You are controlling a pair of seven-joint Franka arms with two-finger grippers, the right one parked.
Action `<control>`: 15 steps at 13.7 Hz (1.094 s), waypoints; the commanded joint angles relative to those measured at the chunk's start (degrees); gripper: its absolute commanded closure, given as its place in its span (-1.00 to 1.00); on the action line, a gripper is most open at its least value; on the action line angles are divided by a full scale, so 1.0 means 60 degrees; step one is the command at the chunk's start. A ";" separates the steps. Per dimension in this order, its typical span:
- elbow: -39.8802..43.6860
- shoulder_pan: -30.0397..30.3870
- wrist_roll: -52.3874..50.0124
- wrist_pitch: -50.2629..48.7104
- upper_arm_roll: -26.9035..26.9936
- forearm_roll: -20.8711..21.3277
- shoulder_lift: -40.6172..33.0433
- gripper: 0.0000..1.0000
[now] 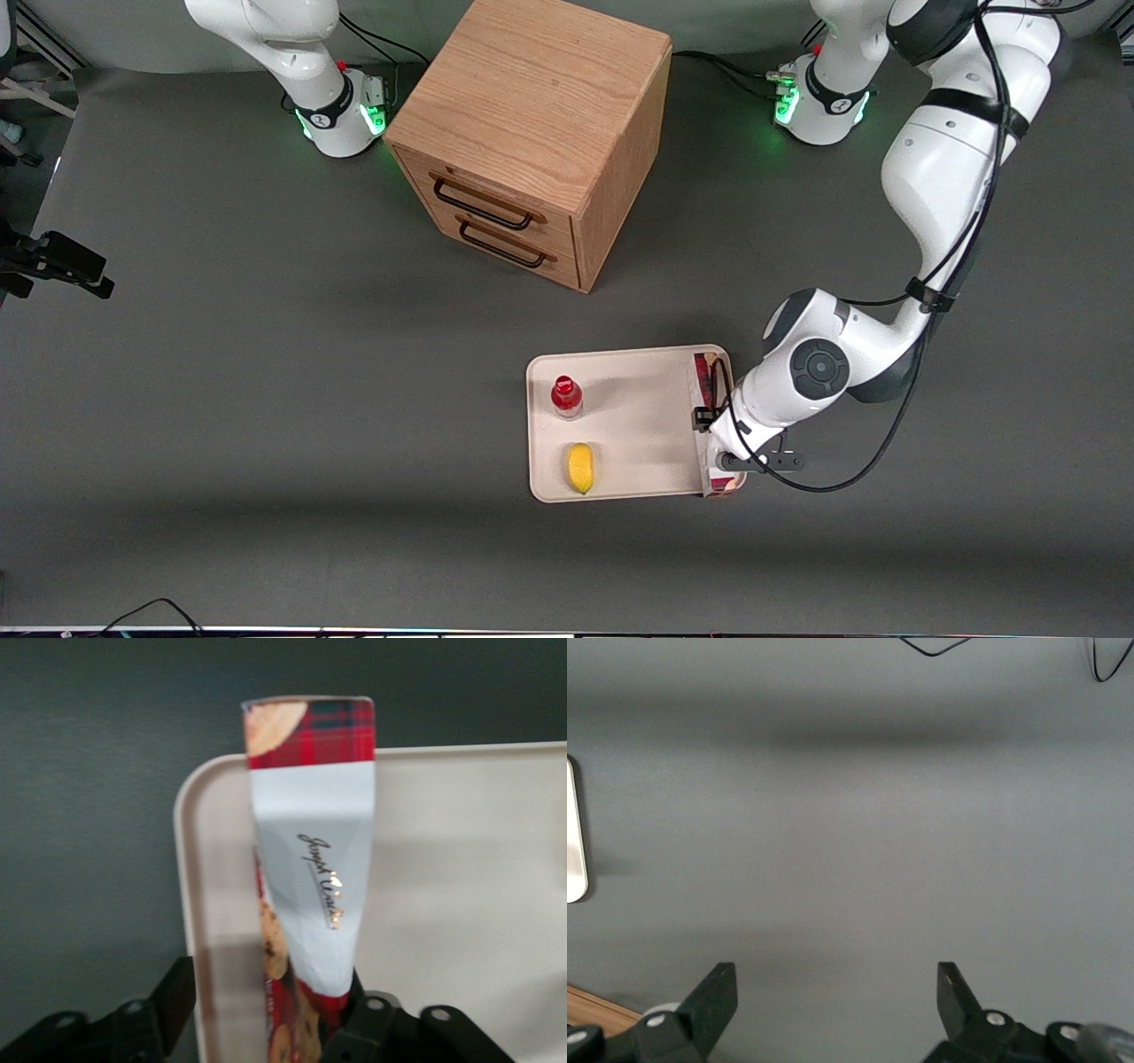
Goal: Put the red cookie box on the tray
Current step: 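Open the left gripper and raise it away from the box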
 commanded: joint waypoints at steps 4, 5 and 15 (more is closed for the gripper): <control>0.0804 0.0401 0.0398 -0.2707 -0.0067 -0.0867 -0.1462 -1.00; 0.0820 0.0474 0.0807 -0.3131 -0.0008 -0.1189 -0.1827 -1.00; 0.1073 0.0988 0.5497 -0.9226 0.2113 -0.2905 -0.6219 -1.00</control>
